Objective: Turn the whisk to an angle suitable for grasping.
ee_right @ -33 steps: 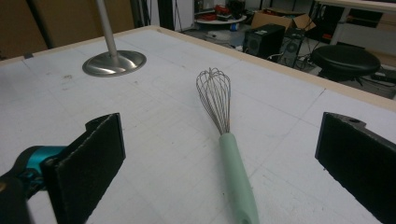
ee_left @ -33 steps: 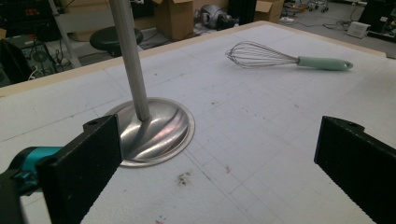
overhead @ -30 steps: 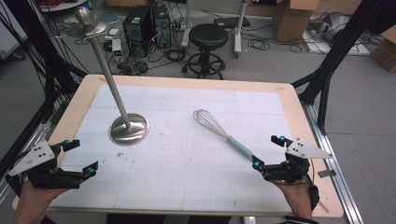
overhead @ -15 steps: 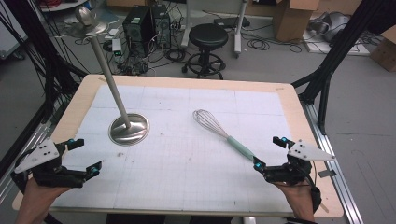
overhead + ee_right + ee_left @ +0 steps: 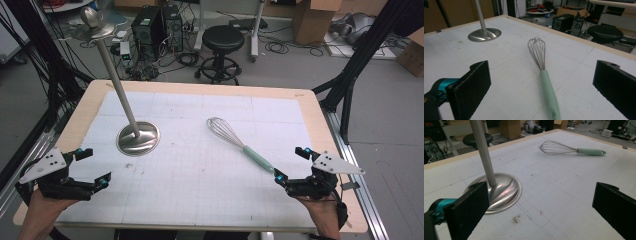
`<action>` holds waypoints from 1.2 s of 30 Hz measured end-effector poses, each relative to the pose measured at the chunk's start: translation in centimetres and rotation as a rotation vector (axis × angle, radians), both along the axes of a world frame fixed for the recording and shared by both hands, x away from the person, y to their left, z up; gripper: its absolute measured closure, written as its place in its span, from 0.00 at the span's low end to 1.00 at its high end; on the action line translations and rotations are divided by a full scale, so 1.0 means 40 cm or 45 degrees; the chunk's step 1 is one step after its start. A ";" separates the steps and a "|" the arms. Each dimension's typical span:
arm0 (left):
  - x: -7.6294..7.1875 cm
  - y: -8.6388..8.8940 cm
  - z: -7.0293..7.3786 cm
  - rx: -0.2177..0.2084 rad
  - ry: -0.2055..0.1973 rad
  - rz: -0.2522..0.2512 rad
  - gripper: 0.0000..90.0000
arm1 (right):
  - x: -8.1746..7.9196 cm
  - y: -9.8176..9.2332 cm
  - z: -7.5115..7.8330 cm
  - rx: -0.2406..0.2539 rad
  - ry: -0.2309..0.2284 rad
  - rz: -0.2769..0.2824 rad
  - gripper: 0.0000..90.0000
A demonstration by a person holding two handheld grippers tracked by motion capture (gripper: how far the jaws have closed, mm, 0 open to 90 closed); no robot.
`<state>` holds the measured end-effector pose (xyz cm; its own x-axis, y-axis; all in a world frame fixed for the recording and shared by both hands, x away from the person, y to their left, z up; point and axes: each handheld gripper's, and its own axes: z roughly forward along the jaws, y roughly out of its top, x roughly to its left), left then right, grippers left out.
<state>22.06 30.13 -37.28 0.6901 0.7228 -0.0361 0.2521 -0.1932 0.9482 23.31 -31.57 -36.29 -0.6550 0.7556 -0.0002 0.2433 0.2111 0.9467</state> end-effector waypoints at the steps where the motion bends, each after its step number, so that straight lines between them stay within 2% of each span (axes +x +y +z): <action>1: 0.000 0.000 0.000 0.000 0.000 0.000 0.02 | 0.000 0.000 0.000 0.000 0.000 0.000 0.00; 12: 0.001 -0.001 0.000 0.004 0.002 -0.004 0.02 | 0.003 -0.001 0.002 -0.005 0.017 -0.011 0.00; 30: 0.005 0.013 -0.005 -0.004 0.016 0.008 0.02 | 0.076 0.046 -0.002 -0.128 0.132 0.011 0.00; 31: 0.005 0.013 -0.006 -0.005 0.018 0.006 0.02 | 0.087 0.050 -0.001 -0.147 0.156 0.012 0.00; 36: 0.006 0.013 -0.008 -0.006 0.022 0.008 0.02 | 0.112 0.064 0.008 -0.196 0.189 0.022 0.00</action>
<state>22.31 30.66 -37.60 0.6849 0.7269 -0.0509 0.2693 -0.1875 0.9446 27.80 -29.01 -35.97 -0.6695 0.7426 -0.0170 0.3730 0.3560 0.8568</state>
